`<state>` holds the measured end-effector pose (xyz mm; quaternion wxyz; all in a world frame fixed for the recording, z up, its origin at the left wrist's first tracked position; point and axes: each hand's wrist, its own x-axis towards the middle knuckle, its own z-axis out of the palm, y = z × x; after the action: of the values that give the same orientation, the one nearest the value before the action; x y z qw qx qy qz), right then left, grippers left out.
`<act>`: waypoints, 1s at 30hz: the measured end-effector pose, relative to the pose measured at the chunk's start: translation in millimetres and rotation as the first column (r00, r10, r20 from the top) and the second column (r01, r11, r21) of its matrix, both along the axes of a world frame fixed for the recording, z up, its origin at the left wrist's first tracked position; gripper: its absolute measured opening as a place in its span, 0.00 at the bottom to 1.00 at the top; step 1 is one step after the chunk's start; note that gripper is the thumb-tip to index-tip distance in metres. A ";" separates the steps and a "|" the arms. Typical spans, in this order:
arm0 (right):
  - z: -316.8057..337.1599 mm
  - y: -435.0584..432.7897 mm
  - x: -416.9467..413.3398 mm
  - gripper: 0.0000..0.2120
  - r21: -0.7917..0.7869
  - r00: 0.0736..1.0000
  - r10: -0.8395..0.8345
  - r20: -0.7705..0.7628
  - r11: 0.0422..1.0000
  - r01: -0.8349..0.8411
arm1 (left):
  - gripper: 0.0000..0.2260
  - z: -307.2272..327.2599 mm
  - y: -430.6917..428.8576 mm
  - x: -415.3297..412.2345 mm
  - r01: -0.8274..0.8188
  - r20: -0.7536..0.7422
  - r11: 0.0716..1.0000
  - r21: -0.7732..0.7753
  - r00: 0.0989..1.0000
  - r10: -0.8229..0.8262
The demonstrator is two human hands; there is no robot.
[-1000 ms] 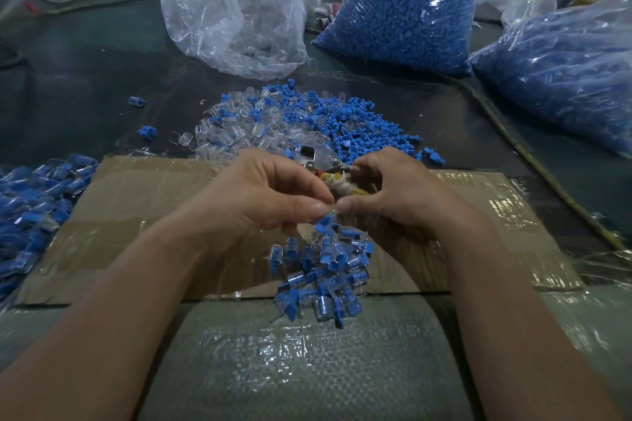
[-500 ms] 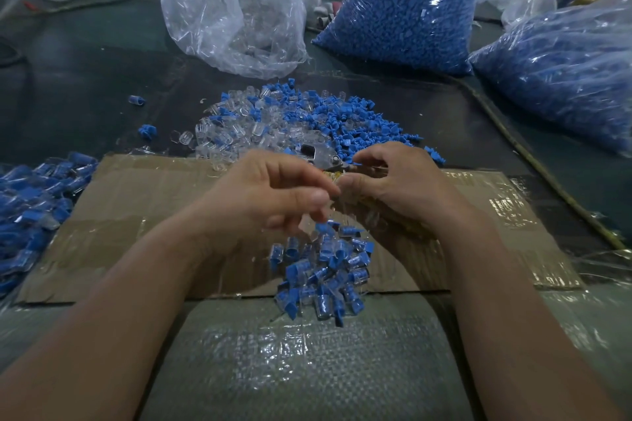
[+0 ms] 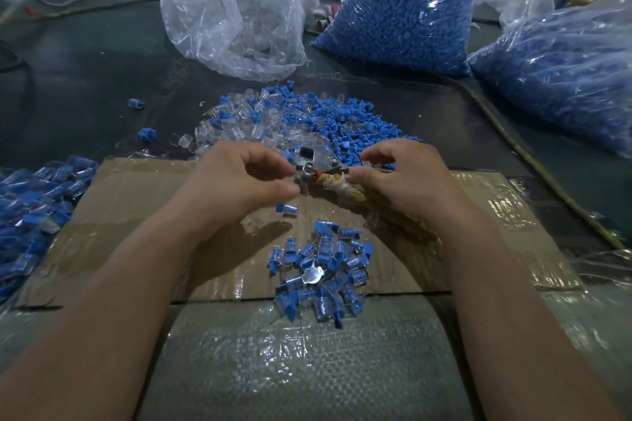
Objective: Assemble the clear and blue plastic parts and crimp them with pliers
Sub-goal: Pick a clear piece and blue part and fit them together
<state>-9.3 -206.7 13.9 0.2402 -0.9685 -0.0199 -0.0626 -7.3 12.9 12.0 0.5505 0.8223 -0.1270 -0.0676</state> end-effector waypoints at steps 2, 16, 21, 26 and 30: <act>-0.5 -0.6 0.1 0.19 0.006 1.000 -0.021 0.019 1.000 0.021 | 0.06 -1.7 -1.8 -0.8 -0.016 0.079 0.994 0.109 0.997 0.008; 0.6 -9.7 3.5 0.09 0.068 0.975 -0.199 0.096 0.979 0.193 | 0.04 -1.5 -3.8 -1.6 0.223 -0.082 0.975 0.015 0.972 -0.221; -0.3 -10.1 3.7 0.09 0.071 0.976 -0.203 0.083 0.978 0.197 | 0.08 -10.4 -6.3 7.7 -0.150 0.300 0.949 0.279 0.952 0.062; -0.5 -14.0 5.5 0.06 0.102 0.950 -0.285 0.127 0.956 0.273 | 0.19 -17.4 -8.8 11.4 -0.116 0.322 0.884 0.453 0.946 -0.041; -0.6 -17.2 7.9 0.08 0.136 0.920 -0.354 0.167 0.933 0.334 | 0.22 -22.3 -10.9 12.2 -0.068 0.278 0.847 0.528 0.956 -0.097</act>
<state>-1.4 -223.9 13.3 0.2730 -0.9326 0.1312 -0.1964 4.9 2.0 -10.3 0.2757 0.9421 -0.1900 0.0185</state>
